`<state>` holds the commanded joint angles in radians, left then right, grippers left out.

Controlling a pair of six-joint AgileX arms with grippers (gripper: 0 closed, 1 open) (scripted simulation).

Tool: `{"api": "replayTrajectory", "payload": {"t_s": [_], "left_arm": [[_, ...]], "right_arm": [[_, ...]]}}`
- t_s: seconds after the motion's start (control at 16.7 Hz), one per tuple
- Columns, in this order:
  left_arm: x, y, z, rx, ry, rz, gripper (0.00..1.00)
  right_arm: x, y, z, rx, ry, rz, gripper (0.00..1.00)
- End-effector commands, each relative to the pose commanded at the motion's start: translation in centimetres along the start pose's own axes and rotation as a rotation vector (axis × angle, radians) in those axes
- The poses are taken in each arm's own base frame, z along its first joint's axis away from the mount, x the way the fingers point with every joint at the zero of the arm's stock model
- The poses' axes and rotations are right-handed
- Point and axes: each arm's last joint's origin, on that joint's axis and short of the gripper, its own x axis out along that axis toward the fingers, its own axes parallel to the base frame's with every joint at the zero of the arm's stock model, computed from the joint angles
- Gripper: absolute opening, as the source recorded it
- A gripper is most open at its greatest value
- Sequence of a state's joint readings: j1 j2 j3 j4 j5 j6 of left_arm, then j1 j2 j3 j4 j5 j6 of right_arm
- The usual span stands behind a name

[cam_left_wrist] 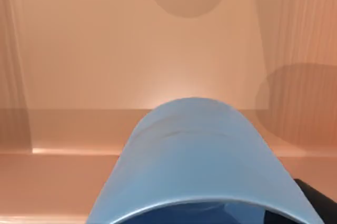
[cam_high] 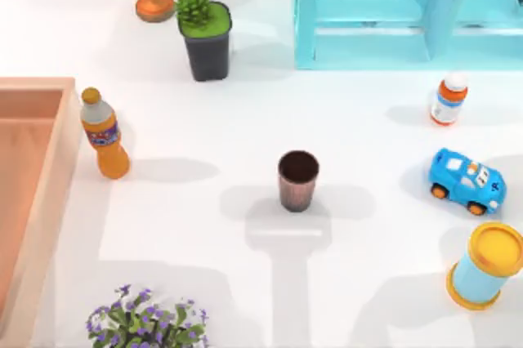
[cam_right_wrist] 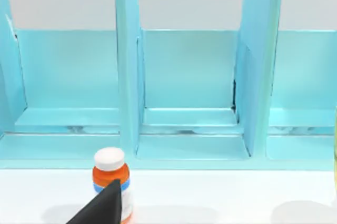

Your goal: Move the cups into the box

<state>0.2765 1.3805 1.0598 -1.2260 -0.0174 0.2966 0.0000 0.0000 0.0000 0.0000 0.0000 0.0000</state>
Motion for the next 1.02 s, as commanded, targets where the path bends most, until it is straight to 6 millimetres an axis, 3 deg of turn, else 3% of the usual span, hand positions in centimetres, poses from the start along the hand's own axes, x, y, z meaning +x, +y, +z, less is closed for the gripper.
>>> {"api": "replayTrajectory", "payload": {"t_s": [0.3,0.54,1.02], "left_arm": [[2.7,0.4,-0.2,-0.002,-0.003,0.001,0.0],[2.7,0.4,-0.2,-0.002,-0.002,0.0,0.0],[2.7,0.4,-0.2,-0.002,-0.002,0.0,0.6]], "right_arm": [[0.0,0.0,0.0,0.0,0.0,0.0,1.0],[0.0,0.0,0.0,0.0,0.0,0.0,1.0],[0.0,0.0,0.0,0.0,0.0,0.0,1.0]]}}
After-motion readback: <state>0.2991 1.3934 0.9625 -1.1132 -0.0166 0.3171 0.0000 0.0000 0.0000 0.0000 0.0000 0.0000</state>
